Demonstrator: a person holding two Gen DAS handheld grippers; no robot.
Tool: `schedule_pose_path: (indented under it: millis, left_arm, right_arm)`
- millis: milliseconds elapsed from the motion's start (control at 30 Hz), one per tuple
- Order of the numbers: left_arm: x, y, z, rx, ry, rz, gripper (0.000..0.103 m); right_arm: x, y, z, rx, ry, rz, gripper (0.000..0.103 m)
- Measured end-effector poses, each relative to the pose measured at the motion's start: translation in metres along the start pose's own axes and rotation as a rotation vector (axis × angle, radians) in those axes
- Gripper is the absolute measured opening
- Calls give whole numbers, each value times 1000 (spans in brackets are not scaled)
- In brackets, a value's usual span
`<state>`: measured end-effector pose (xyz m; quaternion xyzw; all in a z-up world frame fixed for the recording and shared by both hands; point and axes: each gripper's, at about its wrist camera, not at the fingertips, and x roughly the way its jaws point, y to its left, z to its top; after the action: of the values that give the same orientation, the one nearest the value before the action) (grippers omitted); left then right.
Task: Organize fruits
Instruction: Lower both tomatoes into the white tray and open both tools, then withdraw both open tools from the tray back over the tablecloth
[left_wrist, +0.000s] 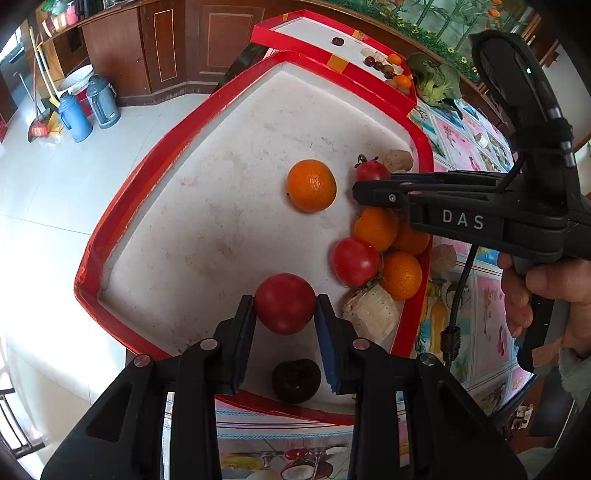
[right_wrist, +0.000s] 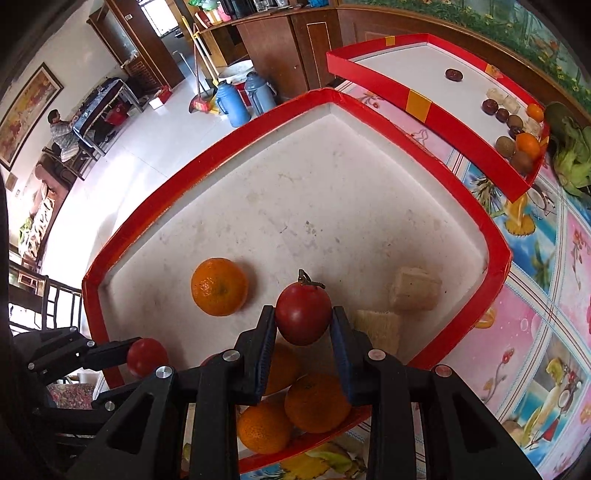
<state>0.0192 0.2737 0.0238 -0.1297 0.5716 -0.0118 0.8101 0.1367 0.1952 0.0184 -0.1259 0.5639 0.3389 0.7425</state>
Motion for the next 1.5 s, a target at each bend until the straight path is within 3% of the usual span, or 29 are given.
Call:
schedule_pose_path:
  millis: [300, 367, 400, 467, 567, 900, 1200, 1500]
  left_arm:
    - [2, 0, 0, -18, 7, 8, 31]
    - [2, 0, -1, -25, 10, 4, 31]
    - [2, 0, -2, -26, 11, 1, 33]
    - [0, -2, -3, -27, 9, -4, 49]
    - [-2, -6, -5, -17, 4, -3, 49]
    - [-27, -23, -11, 15, -51, -10, 49]
    - [-17, -90, -10, 125, -22, -89, 49]
    - [11, -144, 6, 199, 15, -111, 49]
  right_arm:
    - [-3, 2, -4, 7, -7, -11, 32]
    - [-8, 2, -5, 8, -18, -5, 39]
    - [-11, 2, -7, 11, -24, -3, 39]
    - [-17, -1, -10, 20, -35, 2, 39]
    - [-30, -7, -17, 41, -56, 15, 39]
    - [-84, -56, -80, 180, -119, 24, 40]
    - [-103, -111, -150, 329, -100, -38, 42]
    - [-116, -140, -160, 372, -132, -80, 42]
